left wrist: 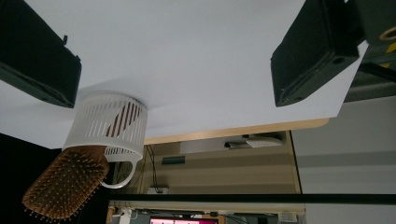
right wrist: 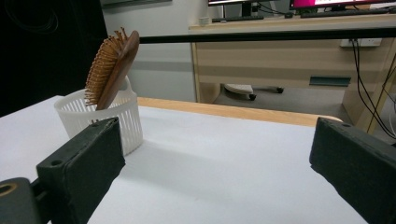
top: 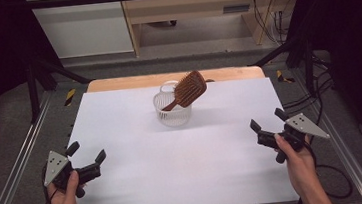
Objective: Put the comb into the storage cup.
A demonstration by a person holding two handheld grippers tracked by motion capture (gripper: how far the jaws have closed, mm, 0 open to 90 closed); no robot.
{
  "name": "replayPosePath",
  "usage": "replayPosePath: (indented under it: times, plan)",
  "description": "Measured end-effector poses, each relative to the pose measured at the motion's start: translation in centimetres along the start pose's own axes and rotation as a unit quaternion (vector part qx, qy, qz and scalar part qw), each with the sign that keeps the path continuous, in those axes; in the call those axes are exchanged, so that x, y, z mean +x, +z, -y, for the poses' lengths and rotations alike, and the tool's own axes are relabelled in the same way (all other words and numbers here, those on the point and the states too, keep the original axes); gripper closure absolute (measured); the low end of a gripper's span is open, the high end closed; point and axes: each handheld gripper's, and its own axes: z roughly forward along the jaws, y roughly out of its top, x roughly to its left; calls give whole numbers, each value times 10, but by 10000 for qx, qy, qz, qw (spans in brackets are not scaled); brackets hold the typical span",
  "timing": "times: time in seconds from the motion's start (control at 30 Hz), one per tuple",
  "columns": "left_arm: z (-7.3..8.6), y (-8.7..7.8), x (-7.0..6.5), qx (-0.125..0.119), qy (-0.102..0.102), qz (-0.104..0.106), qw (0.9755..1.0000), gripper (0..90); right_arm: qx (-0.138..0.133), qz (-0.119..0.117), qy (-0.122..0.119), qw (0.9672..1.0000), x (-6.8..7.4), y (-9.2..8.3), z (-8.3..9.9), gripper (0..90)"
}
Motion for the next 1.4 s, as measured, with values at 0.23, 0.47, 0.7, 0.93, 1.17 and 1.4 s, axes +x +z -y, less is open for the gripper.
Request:
replayPosePath:
  times: [0.23,0.47,0.7,0.93,1.17,1.4]
  plan:
    - [-1,0,-1,-52,-14,51,10000,18,29,-46,-62,10000,3,-5,7,31]
    - [-1,-1,-1,-118,-42,71,9999,19,115,-142,-130,9997,7,-7,18,31]
    - [-1,-1,-1,-174,-118,143,9997,18,175,-314,-218,9991,12,-6,22,31]
    - [-2,-1,-2,-213,-96,190,9995,18,194,-473,-394,9979,18,-5,25,31]
    - [-3,-1,-4,-227,-25,201,9995,18,279,-651,-510,9962,24,-3,29,31]
    - [-3,1,-7,-238,6,311,9992,18,306,-817,-657,9940,35,1,32,31]
